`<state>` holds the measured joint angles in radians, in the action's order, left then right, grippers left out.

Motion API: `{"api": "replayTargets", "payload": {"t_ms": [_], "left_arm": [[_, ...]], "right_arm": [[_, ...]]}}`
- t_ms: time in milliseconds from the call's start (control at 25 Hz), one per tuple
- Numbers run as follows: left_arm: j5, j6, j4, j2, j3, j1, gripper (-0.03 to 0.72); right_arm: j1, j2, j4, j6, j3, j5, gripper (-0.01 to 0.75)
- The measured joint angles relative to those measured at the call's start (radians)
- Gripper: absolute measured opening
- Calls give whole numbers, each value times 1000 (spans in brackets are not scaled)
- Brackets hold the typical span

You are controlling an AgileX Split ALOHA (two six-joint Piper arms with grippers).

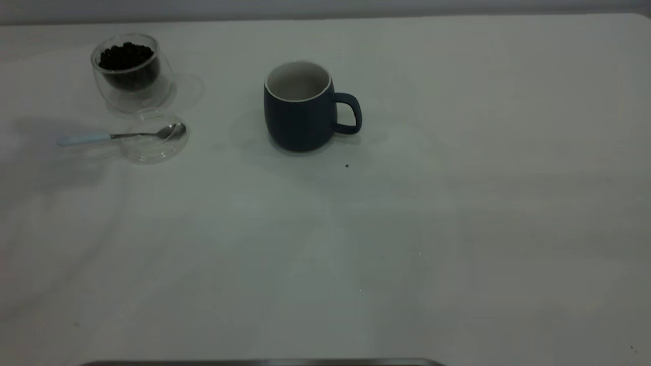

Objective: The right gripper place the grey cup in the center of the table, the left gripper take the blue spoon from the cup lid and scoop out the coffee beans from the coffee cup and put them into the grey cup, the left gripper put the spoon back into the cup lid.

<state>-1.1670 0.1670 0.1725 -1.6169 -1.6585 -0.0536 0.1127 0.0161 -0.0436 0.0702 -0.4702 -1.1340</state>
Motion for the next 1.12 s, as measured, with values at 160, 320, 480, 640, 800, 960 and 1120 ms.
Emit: {"api": "replayTargets", "payload": {"t_ms": [160,320,480,640,800,960,1120], "left_arm": [[0,-100,-50,116,54,65,328],[0,-115,-52,274,185,136,320],[0,-118,-54,458,381,153,319],[0,-111,-65,645,610,153,319],[1,-113,-104,833,837,153,319],[10,-150,-152,1014,1018,153,319],[24,-196,-156,1168,1151,153,319]], "right_arm": [[0,0,0,0,0,0,364],[0,0,0,1,0,0,364],[0,0,0,1,0,0,364],[0,0,0,1,0,0,364],[0,0,0,1,0,0,364],[0,0,0,1,0,0,364],[0,0,0,1,0,0,364]]}}
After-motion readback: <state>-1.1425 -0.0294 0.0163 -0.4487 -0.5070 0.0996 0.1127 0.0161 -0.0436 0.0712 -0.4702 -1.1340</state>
